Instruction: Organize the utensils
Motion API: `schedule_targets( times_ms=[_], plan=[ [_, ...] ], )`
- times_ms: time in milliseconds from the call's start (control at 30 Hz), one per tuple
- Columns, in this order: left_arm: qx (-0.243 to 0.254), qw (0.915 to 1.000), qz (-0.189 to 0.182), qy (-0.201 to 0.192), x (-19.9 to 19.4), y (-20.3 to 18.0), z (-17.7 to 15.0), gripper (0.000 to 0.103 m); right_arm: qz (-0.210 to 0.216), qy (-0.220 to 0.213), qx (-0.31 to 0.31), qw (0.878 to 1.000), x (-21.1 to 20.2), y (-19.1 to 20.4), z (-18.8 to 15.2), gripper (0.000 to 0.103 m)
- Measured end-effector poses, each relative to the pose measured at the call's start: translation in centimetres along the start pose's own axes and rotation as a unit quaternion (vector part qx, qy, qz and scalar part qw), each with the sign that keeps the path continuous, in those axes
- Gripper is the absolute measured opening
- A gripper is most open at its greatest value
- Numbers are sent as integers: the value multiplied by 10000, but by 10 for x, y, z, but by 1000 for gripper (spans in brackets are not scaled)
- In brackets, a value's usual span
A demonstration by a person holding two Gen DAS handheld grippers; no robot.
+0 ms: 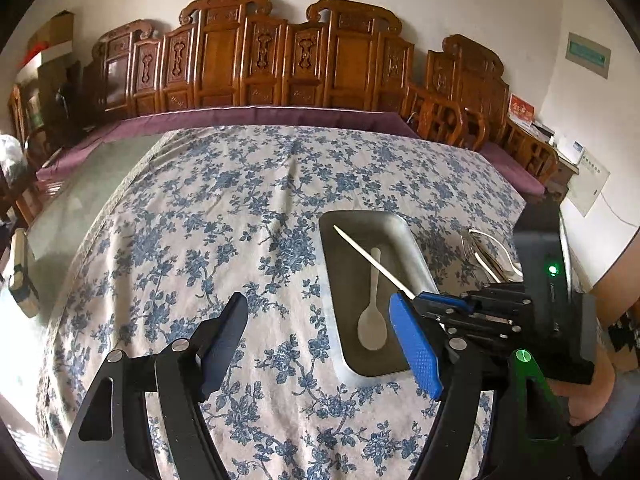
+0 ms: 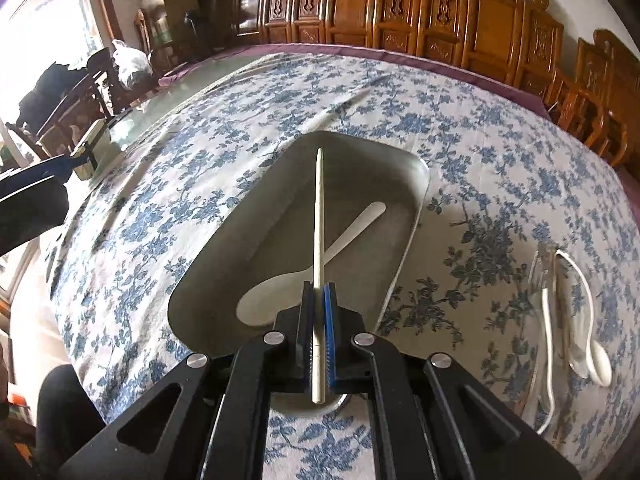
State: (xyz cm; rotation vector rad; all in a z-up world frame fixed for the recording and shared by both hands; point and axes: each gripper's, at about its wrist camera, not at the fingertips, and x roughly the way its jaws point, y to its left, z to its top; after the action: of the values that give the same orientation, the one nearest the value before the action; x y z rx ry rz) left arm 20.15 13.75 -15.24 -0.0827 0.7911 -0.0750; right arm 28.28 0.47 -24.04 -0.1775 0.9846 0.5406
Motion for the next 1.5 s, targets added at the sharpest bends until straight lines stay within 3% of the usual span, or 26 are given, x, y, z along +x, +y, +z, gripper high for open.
schedule_targets(
  times_ms=[333,500,600,733,1000,1500],
  plan=[
    [-36,10000,12,14,1,3,-2,72,154,-98,-33,9998,-1,3,-1,6],
    [36,10000,38,-59,-1,-5,-4,82,177,-454,122,9987,-37,-10,-14,7],
    [107,9999,24,-55,-2,-13,-7,83,70,-759,174,9969,-66,-27,-30,26],
    [180,9998,-50,-57,-2,-29,-9,89,-204,-861,254,9958,-98,-62,-56,28],
    [471,9983,-331,40,6,-80,-12,89,-876,-723,386,9928,-135,-141,-103,32],
    [878,9901,-875,654,75,-202,-18,89,-922,-610,884,9899,-124,-222,-137,35]
  ],
)
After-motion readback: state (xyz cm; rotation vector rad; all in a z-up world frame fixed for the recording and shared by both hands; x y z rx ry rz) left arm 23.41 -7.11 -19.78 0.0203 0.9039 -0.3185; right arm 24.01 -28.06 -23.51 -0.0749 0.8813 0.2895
